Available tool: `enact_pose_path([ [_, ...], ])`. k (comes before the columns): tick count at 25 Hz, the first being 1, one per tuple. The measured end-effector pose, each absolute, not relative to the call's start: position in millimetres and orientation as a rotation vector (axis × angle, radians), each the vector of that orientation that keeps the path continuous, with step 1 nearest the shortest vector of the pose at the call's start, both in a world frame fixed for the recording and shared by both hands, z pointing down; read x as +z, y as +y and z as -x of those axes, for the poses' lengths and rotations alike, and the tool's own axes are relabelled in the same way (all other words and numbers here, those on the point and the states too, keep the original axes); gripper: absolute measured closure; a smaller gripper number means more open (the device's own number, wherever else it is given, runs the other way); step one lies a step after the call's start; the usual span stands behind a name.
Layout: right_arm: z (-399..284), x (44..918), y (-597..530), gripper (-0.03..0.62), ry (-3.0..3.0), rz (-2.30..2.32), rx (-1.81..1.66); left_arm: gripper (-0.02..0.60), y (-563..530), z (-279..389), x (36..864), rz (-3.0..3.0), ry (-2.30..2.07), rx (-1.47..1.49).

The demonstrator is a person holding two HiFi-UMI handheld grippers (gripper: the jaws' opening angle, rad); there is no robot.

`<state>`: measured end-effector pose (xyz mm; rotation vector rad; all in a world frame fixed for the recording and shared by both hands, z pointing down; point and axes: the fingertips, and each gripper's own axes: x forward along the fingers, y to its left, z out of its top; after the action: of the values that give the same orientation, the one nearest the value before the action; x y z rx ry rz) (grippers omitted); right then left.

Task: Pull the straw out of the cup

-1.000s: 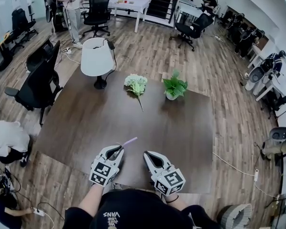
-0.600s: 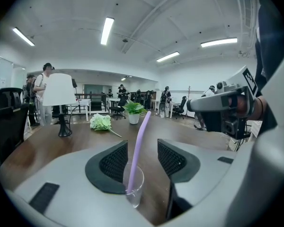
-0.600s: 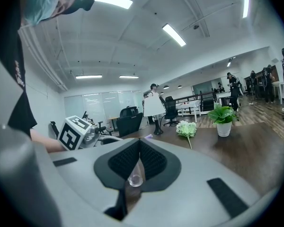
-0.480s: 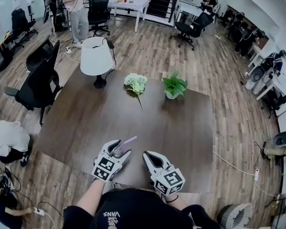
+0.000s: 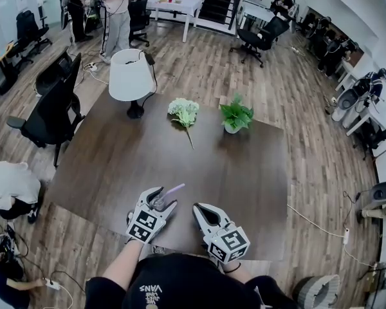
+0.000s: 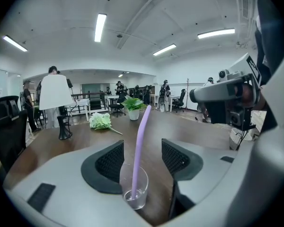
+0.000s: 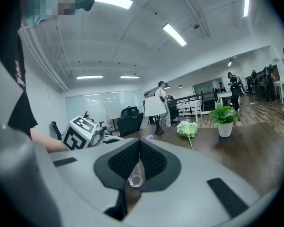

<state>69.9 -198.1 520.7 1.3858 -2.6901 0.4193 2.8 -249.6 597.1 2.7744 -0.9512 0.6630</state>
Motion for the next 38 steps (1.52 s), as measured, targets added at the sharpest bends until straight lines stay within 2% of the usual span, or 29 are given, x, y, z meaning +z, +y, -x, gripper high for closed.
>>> enact_pose_path([
  [8,-67.9,521.1,-195.6,0.576,-2.687,-1.389,0.424,0.342,-251.0,-1.1,602.3,-2.767,-0.953,0.707],
  [12,-68.8,520.3,-194.0,0.576,-2.684,-1.394,0.424,0.367,-250.4,1.2,605.2,-2.754,-0.958,0.733],
  [22,-70.9,519.4,-196.5,0.576,-2.682,-1.399,0.428,0.541,-256.5,6.0,606.3,-2.742,-0.99,0.756],
  [38,-67.8,521.6,-196.3,0.576,-2.692,-1.379,0.434,0.548,-256.7,11.9,601.7,-2.733,-1.027,0.743],
])
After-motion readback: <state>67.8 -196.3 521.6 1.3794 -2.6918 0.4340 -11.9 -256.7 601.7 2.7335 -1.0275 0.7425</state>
